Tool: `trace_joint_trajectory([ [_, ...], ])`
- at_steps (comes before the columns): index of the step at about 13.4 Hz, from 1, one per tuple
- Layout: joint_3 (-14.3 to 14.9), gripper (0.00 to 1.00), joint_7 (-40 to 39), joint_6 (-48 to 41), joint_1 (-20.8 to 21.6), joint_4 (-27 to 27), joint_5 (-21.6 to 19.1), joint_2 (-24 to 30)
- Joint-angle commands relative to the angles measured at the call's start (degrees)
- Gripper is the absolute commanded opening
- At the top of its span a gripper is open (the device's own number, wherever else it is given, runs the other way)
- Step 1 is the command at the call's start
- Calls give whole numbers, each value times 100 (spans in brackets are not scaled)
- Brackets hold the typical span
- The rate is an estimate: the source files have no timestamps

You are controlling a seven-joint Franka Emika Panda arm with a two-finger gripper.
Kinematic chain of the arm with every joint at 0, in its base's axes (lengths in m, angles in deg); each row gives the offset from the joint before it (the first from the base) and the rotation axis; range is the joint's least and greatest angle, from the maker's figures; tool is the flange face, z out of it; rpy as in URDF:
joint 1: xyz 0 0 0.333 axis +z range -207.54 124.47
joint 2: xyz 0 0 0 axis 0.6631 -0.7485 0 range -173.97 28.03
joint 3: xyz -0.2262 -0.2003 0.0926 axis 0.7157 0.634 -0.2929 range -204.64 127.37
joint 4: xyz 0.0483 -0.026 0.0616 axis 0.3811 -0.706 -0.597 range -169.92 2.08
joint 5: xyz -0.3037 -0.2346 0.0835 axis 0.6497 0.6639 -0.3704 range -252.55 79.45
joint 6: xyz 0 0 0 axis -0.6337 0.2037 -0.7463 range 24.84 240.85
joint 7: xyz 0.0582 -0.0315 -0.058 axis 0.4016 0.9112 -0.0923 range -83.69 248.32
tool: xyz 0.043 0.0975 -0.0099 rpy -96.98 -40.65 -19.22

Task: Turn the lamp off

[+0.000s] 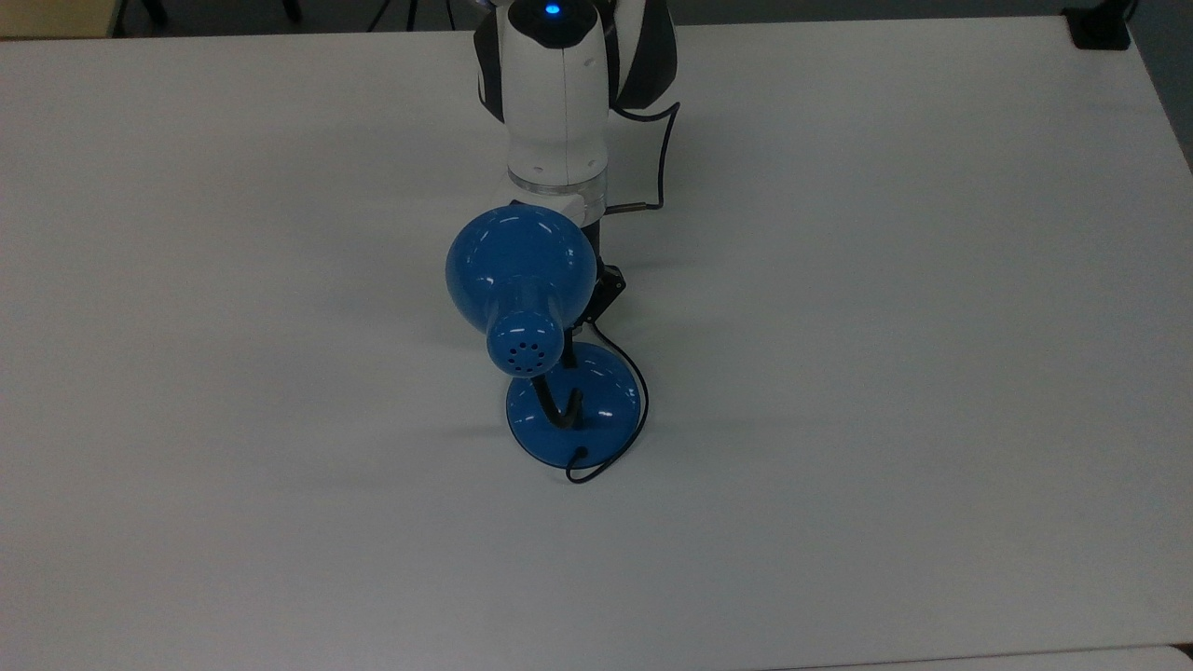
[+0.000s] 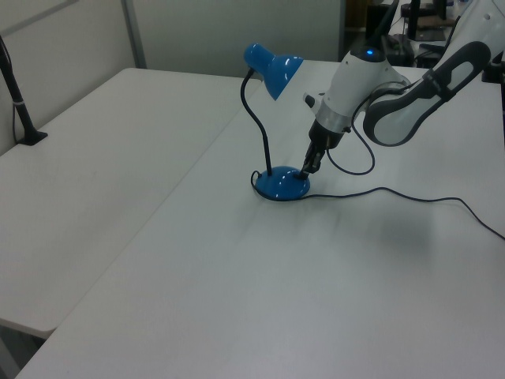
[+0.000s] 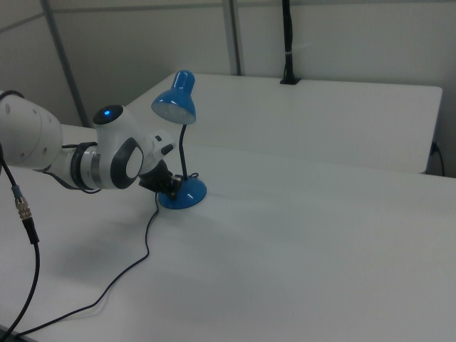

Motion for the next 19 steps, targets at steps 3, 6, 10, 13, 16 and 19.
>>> trace_joint_trajectory([
  [3,-17,0,-11,-1136,-52,-50,12,472],
  [6,-17,1,-2,-2437,-43,-6,-50,1122],
  [10,35,7,-11,-4003,-52,433,-338,1765],
  [13,62,19,-2,-4891,-70,907,-533,1968],
  [16,71,45,-2,-5718,-70,1513,-542,2003],
  [19,79,100,16,-5973,-70,1690,-533,2109],
])
